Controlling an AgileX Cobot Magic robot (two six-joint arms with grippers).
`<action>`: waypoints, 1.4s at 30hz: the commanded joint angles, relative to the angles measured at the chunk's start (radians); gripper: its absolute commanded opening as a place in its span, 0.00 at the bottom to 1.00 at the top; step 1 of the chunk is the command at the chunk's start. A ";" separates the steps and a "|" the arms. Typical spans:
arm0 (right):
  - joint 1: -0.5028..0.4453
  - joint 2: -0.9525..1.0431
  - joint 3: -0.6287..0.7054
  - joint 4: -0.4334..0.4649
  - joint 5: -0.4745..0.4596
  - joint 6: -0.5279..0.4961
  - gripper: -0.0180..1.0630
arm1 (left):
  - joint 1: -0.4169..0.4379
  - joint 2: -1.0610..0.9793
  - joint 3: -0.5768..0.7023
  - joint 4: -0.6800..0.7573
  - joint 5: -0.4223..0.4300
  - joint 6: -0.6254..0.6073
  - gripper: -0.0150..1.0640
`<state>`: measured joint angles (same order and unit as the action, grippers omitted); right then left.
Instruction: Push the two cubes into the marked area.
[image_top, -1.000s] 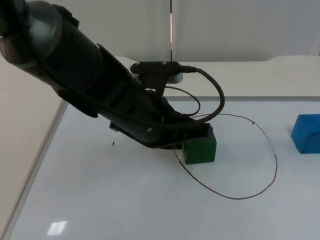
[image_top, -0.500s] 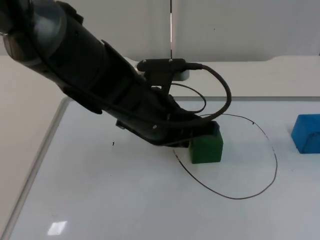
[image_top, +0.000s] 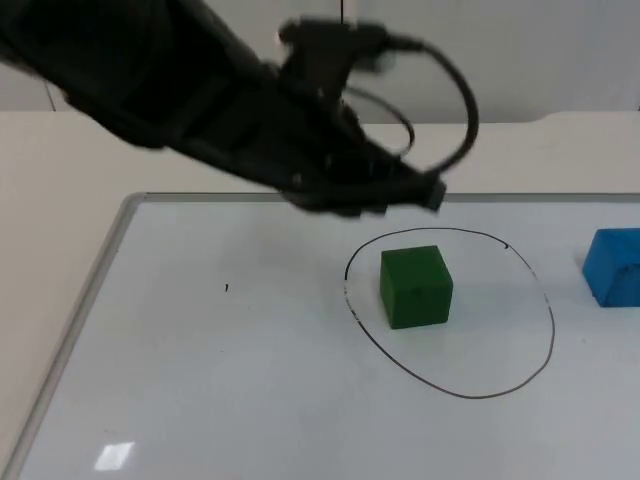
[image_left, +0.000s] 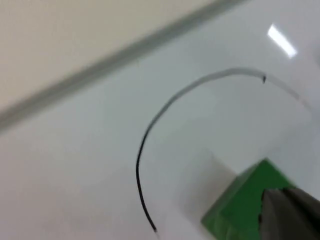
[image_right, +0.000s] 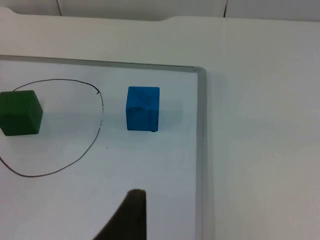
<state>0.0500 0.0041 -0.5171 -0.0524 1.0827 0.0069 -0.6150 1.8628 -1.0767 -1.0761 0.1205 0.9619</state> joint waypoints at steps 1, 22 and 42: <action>-0.005 -0.004 0.001 0.003 -0.005 0.004 0.99 | 0.032 -0.094 -0.004 0.039 0.014 -0.016 0.01; -0.005 -0.004 0.001 0.003 -0.005 0.004 0.99 | 0.082 -0.568 -0.004 0.670 0.273 -0.527 0.01; -0.005 -0.004 0.001 0.003 -0.005 0.004 0.99 | 0.082 -0.946 0.232 1.086 0.392 -0.870 0.01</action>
<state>0.0500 0.0041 -0.5171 -0.0524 1.0827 0.0069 -0.5361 0.9328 -0.8540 0.0071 0.5134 0.1034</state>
